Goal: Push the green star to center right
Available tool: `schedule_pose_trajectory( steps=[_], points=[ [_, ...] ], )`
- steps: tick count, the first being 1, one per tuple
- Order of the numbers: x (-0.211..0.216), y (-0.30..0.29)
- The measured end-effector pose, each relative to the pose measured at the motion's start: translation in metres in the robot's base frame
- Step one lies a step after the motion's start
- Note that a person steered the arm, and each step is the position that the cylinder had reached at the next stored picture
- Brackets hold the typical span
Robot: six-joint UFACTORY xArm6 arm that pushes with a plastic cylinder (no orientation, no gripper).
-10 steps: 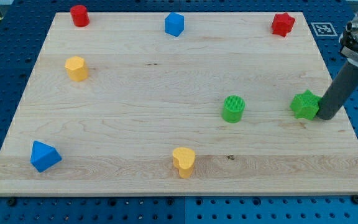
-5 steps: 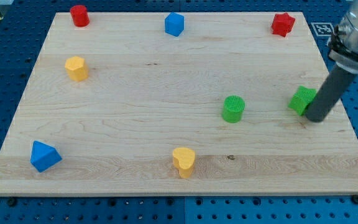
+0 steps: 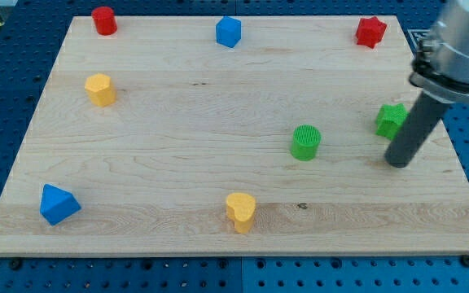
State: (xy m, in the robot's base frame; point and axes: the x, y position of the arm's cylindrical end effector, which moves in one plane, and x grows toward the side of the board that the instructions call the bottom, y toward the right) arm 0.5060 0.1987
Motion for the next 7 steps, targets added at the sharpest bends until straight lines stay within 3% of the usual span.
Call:
schedule_pose_trajectory(
  steps=[2, 7],
  points=[
    [-0.031, -0.033],
    [-0.041, 0.027]
  ],
)
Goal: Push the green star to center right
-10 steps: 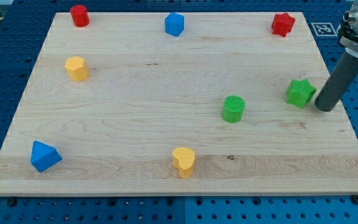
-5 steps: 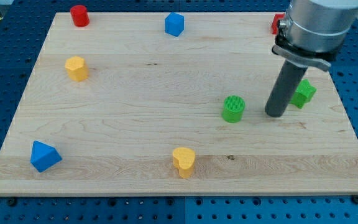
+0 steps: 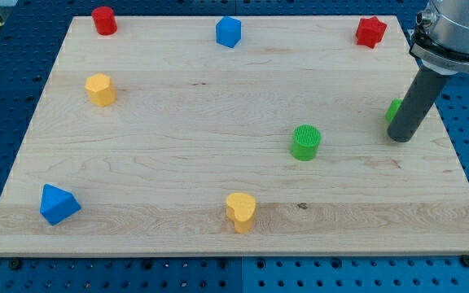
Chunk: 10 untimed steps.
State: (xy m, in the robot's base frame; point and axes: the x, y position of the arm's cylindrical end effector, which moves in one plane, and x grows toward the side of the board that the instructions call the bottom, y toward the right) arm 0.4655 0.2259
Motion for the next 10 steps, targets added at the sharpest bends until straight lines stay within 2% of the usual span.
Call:
schedule_pose_trajectory(
  steps=[10],
  points=[
    [-0.031, -0.003]
  ],
)
